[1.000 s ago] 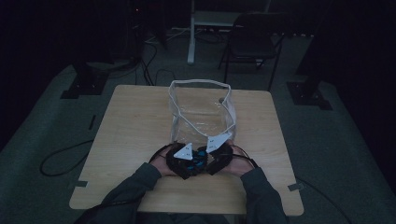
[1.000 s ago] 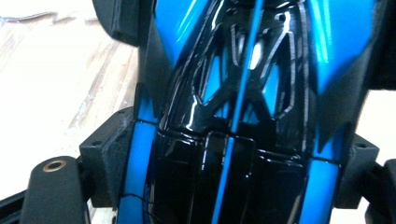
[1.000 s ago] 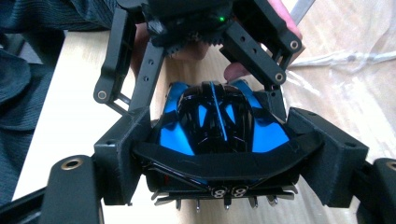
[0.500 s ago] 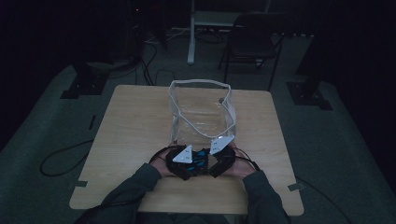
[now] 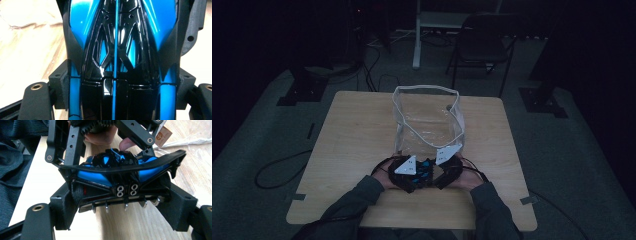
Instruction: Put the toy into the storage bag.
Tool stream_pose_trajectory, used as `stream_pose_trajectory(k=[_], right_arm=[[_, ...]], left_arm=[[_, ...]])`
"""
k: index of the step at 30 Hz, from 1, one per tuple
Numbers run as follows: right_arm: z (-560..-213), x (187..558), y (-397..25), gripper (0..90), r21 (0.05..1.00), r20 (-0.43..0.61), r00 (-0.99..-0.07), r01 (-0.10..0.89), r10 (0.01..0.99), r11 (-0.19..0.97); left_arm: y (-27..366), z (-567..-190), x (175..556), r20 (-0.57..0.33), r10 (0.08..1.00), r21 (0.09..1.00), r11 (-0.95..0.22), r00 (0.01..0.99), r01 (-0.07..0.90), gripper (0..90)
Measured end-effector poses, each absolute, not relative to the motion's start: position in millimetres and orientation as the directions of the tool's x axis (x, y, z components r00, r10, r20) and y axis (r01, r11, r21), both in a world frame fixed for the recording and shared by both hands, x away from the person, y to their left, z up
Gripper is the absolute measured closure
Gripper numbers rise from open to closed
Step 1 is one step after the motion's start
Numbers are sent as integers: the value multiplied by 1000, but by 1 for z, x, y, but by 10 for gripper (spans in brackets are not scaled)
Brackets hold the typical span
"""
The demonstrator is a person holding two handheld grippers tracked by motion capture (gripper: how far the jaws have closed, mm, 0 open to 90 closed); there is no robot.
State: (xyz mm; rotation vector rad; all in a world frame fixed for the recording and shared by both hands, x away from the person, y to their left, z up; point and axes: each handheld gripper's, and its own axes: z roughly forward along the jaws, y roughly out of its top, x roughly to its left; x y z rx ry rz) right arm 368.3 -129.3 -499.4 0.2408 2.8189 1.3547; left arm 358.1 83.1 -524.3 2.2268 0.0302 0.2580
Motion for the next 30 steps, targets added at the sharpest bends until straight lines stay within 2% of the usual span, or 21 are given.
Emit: stream_pose_trajectory(k=[4,13,23,30], right_arm=[[-500,369,-128,204,776,66,-986,148,153,613],[-500,370,-126,238,779,74,-985,153,153,609],[-489,363,-122,249,786,4,-986,107,169,608],[-486,360,-120,251,786,-12,-986,92,163,612]], left_arm=[[82,-525,358,174,111,779,-624,978,-68,249],[83,-526,359,174,119,780,-623,978,-63,248],[86,-522,362,85,149,804,-595,985,21,218],[96,-526,357,75,182,807,-589,980,47,205]])
